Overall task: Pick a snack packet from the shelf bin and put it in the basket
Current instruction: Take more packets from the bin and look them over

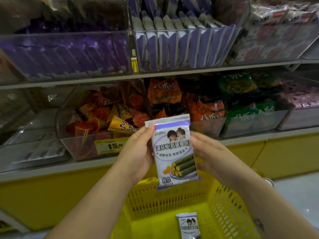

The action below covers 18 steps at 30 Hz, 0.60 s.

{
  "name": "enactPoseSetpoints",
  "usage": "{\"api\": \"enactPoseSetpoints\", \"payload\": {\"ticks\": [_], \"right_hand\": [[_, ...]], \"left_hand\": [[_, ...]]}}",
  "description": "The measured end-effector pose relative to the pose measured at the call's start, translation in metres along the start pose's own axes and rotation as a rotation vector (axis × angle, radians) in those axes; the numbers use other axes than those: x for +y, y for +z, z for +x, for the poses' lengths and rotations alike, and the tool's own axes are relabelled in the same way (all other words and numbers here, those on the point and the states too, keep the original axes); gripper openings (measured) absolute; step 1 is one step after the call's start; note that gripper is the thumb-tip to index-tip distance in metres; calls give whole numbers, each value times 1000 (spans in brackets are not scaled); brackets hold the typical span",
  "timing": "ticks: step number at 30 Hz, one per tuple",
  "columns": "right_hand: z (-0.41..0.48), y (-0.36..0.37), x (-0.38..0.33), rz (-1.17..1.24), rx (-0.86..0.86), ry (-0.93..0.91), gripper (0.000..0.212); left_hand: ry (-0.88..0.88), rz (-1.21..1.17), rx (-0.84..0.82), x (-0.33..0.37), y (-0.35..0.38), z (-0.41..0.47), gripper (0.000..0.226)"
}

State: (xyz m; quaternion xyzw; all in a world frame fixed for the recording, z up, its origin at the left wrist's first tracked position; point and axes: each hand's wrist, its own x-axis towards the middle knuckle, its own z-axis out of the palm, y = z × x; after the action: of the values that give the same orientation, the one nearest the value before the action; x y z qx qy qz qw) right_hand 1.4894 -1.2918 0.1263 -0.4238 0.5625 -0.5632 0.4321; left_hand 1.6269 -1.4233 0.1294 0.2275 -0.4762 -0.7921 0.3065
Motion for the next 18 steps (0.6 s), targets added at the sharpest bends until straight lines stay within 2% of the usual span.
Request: {"api": "enactPoseSetpoints", "payload": {"ticks": [3, 6, 10, 18], "right_hand": [[-8, -2, 2, -3, -149, 158, 34], [-6, 3, 3, 131, -73, 189, 32], [-3, 4, -3, 237, -8, 186, 32], [-4, 6, -12, 163, -34, 197, 40]], "left_hand": [[-44, -57, 15, 5, -7, 2, 33], [-170, 35, -88, 8, -13, -1, 49], [-273, 102, -271, 10, -18, -8, 42], [-282, 43, -342, 10, -20, -11, 42]]}}
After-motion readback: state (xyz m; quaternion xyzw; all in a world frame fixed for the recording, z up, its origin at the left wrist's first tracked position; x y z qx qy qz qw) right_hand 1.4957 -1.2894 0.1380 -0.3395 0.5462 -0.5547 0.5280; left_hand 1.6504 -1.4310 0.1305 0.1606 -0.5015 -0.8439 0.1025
